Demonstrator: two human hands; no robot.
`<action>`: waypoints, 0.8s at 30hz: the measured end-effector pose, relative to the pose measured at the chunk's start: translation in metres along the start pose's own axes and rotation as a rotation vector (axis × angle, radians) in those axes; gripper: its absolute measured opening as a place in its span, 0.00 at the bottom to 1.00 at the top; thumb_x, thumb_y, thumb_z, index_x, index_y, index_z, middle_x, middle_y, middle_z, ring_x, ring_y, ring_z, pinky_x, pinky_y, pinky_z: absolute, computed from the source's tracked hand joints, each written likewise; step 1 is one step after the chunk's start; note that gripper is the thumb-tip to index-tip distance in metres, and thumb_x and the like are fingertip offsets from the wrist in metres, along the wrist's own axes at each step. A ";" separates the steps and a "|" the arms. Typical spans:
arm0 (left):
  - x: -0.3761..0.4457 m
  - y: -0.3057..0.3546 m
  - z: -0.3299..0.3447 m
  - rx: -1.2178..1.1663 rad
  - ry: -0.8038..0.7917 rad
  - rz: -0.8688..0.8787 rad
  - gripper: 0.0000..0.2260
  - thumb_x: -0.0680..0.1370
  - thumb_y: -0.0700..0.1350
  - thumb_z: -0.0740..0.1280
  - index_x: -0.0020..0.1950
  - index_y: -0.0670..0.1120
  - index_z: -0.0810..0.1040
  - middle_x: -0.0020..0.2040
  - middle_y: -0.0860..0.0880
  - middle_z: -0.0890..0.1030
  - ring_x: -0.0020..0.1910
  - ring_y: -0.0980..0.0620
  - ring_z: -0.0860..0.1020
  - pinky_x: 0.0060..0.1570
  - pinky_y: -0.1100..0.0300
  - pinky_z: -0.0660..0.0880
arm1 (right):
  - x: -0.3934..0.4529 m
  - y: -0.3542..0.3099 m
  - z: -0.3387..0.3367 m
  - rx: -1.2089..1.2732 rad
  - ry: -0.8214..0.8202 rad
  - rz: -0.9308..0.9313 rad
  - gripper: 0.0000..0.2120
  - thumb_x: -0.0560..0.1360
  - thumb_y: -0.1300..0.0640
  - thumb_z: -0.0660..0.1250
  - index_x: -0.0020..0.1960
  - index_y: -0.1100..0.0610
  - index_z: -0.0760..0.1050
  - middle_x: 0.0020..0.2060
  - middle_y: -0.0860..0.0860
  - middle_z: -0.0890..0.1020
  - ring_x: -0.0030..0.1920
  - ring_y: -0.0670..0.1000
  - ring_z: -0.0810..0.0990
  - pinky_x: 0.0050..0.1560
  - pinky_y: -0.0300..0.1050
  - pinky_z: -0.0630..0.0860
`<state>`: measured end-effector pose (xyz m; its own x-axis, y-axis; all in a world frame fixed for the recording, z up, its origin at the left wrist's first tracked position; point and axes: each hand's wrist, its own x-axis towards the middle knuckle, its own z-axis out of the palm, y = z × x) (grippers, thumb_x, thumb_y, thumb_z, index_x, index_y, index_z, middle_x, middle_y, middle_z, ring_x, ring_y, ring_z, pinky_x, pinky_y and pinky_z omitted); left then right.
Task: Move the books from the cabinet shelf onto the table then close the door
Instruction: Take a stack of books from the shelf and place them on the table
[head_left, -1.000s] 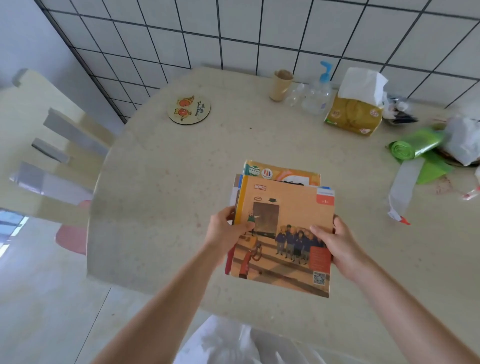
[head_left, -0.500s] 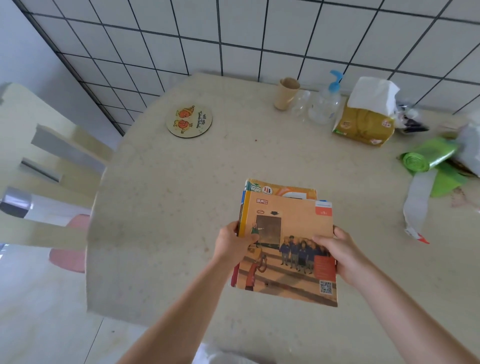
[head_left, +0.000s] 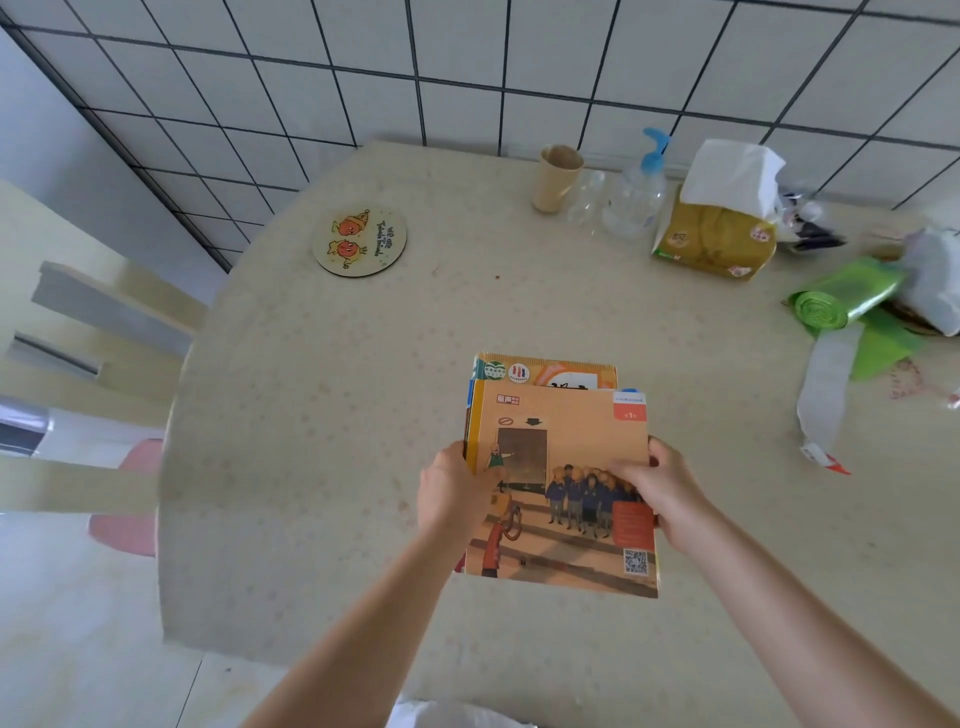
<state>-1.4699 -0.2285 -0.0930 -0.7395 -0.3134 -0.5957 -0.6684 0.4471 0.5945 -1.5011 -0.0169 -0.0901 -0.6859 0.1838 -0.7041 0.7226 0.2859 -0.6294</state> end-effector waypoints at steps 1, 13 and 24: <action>0.001 -0.001 0.001 -0.006 -0.004 -0.001 0.11 0.79 0.51 0.66 0.60 0.50 0.75 0.51 0.51 0.81 0.36 0.55 0.79 0.24 0.68 0.69 | 0.000 0.000 0.002 -0.009 -0.002 -0.001 0.11 0.75 0.56 0.69 0.56 0.50 0.73 0.50 0.50 0.82 0.49 0.54 0.81 0.48 0.53 0.79; 0.005 -0.003 0.000 -0.054 -0.078 -0.010 0.09 0.79 0.48 0.66 0.58 0.54 0.70 0.49 0.55 0.76 0.36 0.56 0.79 0.25 0.68 0.72 | 0.002 0.003 0.006 0.047 -0.028 0.012 0.16 0.76 0.56 0.68 0.61 0.51 0.71 0.55 0.51 0.80 0.52 0.52 0.80 0.54 0.55 0.78; -0.023 0.001 -0.014 -0.075 -0.034 0.169 0.10 0.79 0.45 0.62 0.58 0.58 0.70 0.44 0.60 0.78 0.39 0.56 0.82 0.33 0.59 0.80 | -0.041 0.029 -0.022 -0.254 0.133 -0.298 0.25 0.77 0.53 0.65 0.72 0.59 0.64 0.69 0.54 0.72 0.66 0.55 0.73 0.64 0.51 0.69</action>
<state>-1.4549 -0.2324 -0.0713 -0.8396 -0.2096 -0.5010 -0.5396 0.4265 0.7259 -1.4542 0.0043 -0.0724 -0.8790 0.1731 -0.4443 0.4581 0.5650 -0.6862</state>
